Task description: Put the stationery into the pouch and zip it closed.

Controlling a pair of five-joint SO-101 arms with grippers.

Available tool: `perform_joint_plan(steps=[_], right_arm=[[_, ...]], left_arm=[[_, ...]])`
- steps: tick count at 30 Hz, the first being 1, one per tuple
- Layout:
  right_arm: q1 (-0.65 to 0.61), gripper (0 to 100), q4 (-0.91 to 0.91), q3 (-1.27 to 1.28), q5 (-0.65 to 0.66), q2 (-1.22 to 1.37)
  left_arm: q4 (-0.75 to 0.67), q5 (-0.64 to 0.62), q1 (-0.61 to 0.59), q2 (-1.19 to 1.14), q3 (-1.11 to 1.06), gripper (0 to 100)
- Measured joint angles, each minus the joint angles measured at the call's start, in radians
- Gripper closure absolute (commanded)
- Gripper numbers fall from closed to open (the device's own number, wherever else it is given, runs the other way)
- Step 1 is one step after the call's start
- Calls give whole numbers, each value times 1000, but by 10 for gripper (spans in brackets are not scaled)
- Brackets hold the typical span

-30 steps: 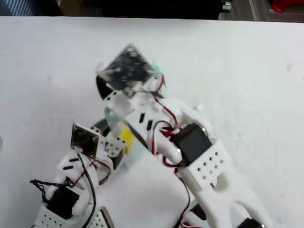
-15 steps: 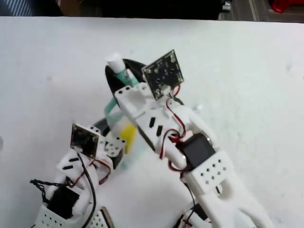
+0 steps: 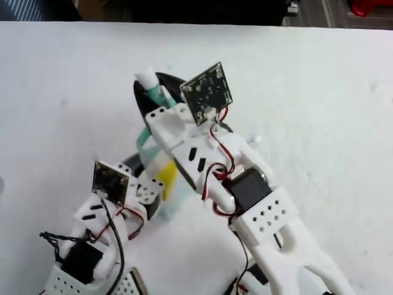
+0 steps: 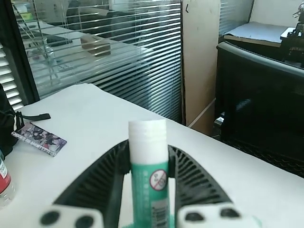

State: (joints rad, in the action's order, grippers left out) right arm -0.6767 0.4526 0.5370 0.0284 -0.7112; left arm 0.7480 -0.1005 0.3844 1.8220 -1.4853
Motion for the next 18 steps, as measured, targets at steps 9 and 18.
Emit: perform_joint_plan(steps=[9,18], right_arm=[[71,982,5,227,0,-295],[61,982,61,399,72,-582]], left_arm=[[0,3,-9,0,0,831],[0,3,-17,0,0,831]])
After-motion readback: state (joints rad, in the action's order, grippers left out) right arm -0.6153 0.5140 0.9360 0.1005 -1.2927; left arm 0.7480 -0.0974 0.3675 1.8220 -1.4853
